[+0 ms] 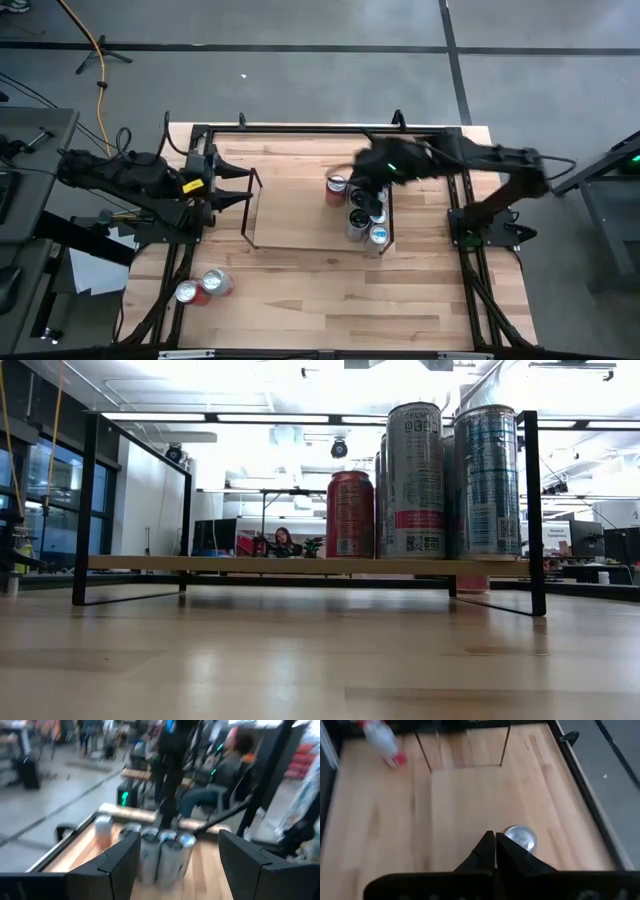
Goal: Place canned beverage on shelf
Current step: Put the orange soda can aligned with the other orange soda can on the shelf
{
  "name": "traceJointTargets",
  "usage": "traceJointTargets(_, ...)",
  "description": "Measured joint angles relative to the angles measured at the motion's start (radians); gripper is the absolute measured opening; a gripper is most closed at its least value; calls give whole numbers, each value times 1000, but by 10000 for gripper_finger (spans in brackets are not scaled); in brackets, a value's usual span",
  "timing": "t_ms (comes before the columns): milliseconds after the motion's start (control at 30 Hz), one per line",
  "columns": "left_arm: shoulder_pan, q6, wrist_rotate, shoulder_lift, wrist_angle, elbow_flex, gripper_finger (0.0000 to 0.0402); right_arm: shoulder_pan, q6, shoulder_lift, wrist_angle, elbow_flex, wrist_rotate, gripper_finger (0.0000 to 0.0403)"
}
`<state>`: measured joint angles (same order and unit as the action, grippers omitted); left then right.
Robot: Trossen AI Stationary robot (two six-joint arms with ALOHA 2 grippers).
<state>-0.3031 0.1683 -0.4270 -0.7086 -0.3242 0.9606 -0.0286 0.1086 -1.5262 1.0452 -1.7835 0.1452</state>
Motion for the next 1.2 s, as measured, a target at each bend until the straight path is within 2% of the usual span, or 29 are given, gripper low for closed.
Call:
traceJointTargets(167,18,-84,45,0,388,-165,225,-98,196,241,-409,410,22,0)
traceJointTargets(267,38,-72,49,-10,567,-260,225,-140,244,327,-640,560,32,0)
traceJointTargets(333,42,-66,49,-14,626,-298,225,-156,249,358,-759,626,55,0)
traceJointTargets(467,42,-67,49,-14,634,-309,225,-163,227,376,-874,685,64,0)
traceJointTargets(700,42,-92,23,-13,636,-310,225,-163,224,372,-870,687,63,0)
traceJointTargets(800,42,-38,16,-14,614,-296,225,-163,224,372,-863,686,63,0)
traceJointTargets(900,40,36,-2,-26,444,-197,225,-161,224,372,-852,687,63,0)
traceJointTargets(1033,11,142,-2,-110,1,37,225,-161,223,370,-842,686,65,0)
traceJointTargets(1200,-55,434,159,-303,-668,431,225,-161,243,369,-800,686,66,0)
